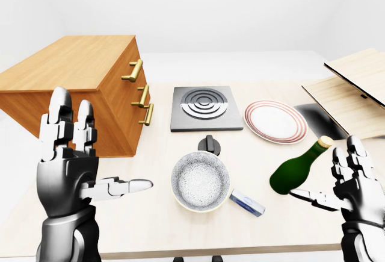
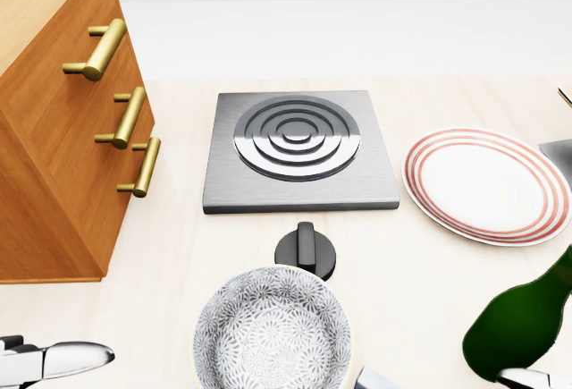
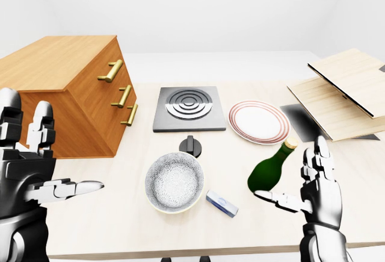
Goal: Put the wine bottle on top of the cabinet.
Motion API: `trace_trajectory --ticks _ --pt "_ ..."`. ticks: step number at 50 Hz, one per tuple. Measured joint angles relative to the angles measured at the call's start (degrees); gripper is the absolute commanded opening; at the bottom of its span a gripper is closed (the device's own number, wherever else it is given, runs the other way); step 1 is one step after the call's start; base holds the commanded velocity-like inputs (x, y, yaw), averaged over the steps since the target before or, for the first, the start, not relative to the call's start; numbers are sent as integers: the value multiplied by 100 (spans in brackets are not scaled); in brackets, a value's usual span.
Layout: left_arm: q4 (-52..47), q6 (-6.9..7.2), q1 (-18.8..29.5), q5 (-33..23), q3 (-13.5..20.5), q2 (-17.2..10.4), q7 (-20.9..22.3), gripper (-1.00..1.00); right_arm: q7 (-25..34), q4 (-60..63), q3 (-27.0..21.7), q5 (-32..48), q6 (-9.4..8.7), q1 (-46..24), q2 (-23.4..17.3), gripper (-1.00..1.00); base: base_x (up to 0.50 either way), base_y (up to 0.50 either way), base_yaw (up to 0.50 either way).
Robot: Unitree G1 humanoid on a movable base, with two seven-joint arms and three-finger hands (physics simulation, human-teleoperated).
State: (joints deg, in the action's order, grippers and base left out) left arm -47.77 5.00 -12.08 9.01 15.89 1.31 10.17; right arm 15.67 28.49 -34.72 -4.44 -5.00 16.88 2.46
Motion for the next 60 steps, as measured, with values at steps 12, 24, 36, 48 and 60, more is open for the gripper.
trace_trajectory --ticks 12,24,36,48,60 --pt "64 0 -14 -16 -21 4 3 100 -42 -479 29 -135 80 -38 -151 100 0 0 0" --pt "154 0 -15 2 -1 0 7 100 -103 -632 90 -178 0 -122 -282 100 0 0 0" --pt "203 0 -42 3 -6 9 15 100 -110 -543 107 -206 0 -200 -363 100 0 0 0" --pt "229 0 -34 -26 -39 6 -5 100 -126 -709 117 -296 0 -387 -520 100 0 0 0" --pt "250 0 -20 -51 -56 -4 -20 100 -263 -1216 272 -390 0 -665 -778 100 0 0 0"
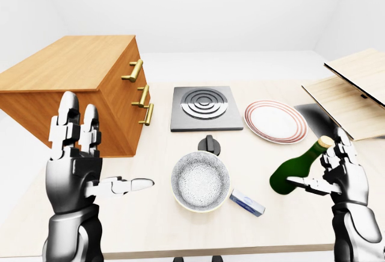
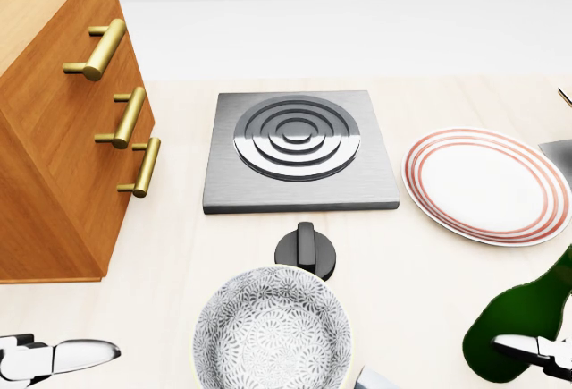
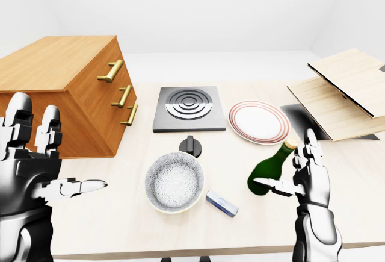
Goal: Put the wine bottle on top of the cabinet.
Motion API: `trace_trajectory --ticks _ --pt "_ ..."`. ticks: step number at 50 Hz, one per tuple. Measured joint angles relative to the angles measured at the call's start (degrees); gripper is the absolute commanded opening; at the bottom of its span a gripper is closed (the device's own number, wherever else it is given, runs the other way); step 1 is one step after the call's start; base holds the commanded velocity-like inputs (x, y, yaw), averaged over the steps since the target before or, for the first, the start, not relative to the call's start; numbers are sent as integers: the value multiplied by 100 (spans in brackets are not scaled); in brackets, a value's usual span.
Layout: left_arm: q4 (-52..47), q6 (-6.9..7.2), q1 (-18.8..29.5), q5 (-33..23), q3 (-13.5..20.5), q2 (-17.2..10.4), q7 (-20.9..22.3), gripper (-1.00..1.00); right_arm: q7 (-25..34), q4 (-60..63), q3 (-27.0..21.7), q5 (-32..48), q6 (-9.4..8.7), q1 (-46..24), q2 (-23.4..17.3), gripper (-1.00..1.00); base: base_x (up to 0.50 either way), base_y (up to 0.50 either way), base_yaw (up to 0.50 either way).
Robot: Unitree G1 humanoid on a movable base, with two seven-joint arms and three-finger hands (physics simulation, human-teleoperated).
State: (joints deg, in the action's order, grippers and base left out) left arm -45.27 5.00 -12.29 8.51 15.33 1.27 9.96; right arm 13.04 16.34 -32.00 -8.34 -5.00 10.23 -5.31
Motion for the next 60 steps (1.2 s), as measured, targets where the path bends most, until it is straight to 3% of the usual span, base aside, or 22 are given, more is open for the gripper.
trace_trajectory --ticks 20,21,22,23,38,60 --pt "199 0 -28 -17 -45 5 3 100 -222 -937 349 -117 0 -535 -472 100 0 0 0" --pt "207 0 -28 -15 -46 5 3 100 -233 -975 368 -120 0 -562 -488 57 0 0 0" --pt "212 0 -30 -13 -47 5 3 100 -245 -1009 387 -122 0 -585 -503 1 0 0 0" --pt "217 0 -33 -11 -49 5 4 100 -255 -1038 409 -123 0 -609 -515 -100 0 0 0" --pt "306 0 -40 14 -46 1 13 100 -161 -925 646 -244 0 -625 -474 -100 0 0 0" --pt "331 0 -52 44 2 -2 54 100 -71 313 935 509 0 -325 -97 -100 0 0 0"
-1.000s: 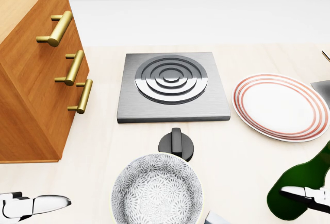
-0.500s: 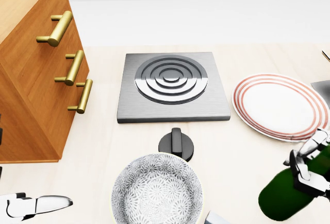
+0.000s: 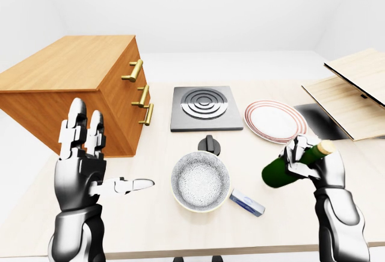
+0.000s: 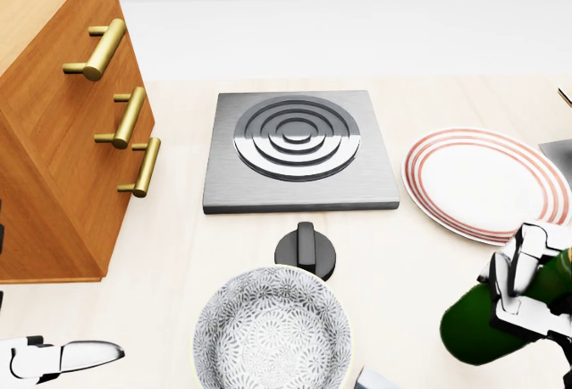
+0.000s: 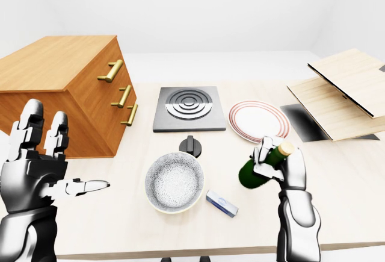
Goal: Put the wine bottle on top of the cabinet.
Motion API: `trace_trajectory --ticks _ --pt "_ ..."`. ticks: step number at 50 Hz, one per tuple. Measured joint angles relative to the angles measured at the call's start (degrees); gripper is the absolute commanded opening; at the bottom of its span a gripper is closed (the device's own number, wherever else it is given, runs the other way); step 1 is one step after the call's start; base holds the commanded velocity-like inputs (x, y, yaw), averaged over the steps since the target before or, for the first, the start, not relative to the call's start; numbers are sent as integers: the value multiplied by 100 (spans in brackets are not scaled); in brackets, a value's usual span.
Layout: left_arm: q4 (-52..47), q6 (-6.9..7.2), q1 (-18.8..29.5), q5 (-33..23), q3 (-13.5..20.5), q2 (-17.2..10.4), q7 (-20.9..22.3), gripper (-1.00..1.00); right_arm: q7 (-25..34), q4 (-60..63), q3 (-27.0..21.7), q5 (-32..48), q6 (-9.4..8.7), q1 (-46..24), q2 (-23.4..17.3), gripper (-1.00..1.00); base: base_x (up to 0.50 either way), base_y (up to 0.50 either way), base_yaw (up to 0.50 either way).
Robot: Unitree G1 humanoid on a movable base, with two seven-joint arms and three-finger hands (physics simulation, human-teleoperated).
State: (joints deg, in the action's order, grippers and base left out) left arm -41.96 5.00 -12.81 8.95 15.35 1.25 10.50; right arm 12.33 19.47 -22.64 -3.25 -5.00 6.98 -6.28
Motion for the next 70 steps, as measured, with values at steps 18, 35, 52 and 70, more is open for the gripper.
trace_trajectory --ticks 18,35,52,70 --pt "60 0 -29 77 88 5 74 100 321 2776 722 930 0 -345 151 -100 0 0 0" --pt "92 0 -23 100 111 2 91 100 539 3593 1109 1429 0 -1310 -62 -100 0 0 0" --pt "-42 0 15 125 143 -13 78 100 510 3532 1430 1646 0 -1881 -93 -100 0 0 0" --pt "242 0 208 1 6 -78 -40 100 329 3363 1850 1691 0 -2195 88 -100 0 0 0"
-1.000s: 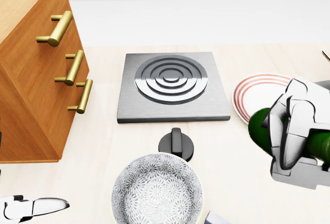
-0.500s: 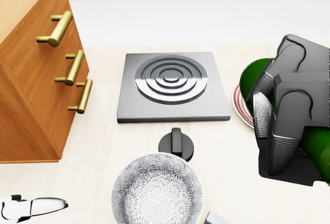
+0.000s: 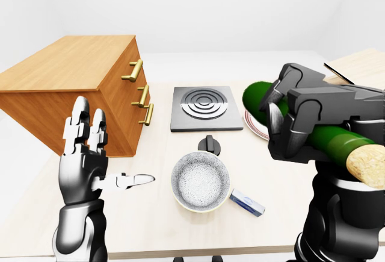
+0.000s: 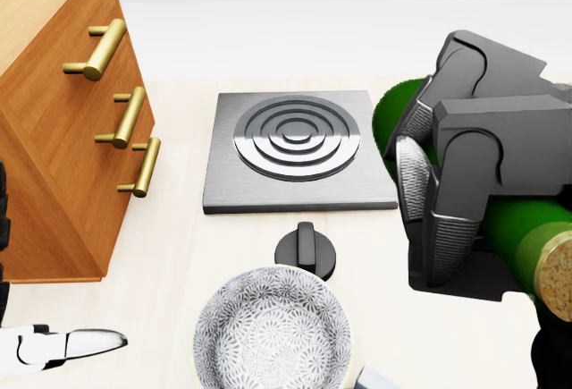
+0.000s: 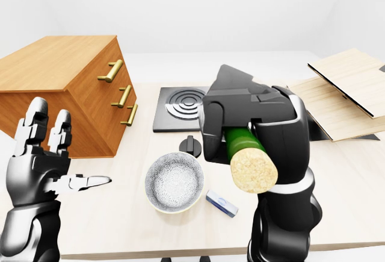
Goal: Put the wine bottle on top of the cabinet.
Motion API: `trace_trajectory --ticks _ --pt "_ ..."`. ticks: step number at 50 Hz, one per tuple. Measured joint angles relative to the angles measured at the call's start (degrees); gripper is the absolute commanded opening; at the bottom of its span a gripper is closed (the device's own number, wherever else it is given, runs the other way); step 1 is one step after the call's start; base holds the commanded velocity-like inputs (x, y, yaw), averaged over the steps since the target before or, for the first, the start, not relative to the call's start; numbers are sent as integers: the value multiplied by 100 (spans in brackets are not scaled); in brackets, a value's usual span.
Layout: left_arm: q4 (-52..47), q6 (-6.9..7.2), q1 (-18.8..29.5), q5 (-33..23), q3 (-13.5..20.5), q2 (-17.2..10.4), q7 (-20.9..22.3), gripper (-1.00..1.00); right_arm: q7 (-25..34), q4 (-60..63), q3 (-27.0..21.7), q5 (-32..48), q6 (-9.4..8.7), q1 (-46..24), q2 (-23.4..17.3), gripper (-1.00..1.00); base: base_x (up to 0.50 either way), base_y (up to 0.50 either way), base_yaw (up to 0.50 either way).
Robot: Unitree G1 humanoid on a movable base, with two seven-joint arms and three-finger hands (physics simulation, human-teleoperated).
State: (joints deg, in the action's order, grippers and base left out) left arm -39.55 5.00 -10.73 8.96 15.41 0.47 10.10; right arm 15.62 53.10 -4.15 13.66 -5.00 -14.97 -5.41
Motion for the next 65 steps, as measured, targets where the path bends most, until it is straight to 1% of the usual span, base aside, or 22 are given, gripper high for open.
trace_trajectory --ticks 13,20,33,40,47,57,65 --pt "452 0 248 -174 -237 -82 -172 100 -63 -31 174 -5 0 -182 113 -100 0 0 0" --pt "606 0 414 -289 -390 -131 -295 100 -128 -26 286 -36 0 -159 182 -100 0 0 0" --pt "968 0 1117 -755 -752 -246 -592 100 -200 -23 528 -26 0 -38 326 -100 0 0 0" --pt "1432 0 1574 -1011 -935 -265 -752 100 -249 -20 708 -12 0 -21 448 -100 0 0 0" --pt "2015 0 1924 -1268 -1116 -242 -877 100 -293 -63 844 -8 0 -44 546 -100 0 0 0" --pt "2888 0 2268 -1609 -1336 -167 -994 100 -331 -241 1020 20 0 -169 674 -100 0 0 0" --pt "3492 0 2433 -1849 -1485 -78 -1071 100 -338 -467 1156 61 0 -252 792 -100 0 0 0"
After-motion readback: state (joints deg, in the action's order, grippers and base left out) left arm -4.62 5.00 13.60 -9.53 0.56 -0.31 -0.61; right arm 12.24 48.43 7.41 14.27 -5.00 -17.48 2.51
